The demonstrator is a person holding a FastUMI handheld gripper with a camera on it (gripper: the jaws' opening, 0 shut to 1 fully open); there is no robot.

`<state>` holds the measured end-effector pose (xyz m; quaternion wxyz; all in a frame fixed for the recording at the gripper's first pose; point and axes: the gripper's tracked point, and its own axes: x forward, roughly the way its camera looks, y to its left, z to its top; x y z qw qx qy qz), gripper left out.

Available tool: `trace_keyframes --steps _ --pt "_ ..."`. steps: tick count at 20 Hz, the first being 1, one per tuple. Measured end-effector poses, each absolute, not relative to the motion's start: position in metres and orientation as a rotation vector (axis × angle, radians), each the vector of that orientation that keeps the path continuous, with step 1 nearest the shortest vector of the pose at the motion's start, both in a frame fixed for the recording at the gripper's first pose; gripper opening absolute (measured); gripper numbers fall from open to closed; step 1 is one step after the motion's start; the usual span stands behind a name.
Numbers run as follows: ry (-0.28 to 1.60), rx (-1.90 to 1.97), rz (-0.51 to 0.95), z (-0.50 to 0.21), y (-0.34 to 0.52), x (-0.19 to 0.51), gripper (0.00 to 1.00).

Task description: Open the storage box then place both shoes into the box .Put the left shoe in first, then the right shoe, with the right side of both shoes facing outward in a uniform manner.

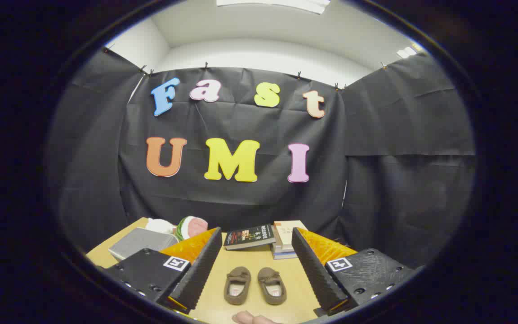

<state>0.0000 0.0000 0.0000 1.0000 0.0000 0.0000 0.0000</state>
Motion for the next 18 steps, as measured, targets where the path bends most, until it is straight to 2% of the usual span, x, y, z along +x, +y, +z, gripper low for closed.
trace_keyframes --steps 10,18 --pt "-0.017 -0.037 0.011 0.014 0.013 0.026 0.95" --pt "0.039 -0.045 0.051 -0.014 0.027 0.049 0.95"
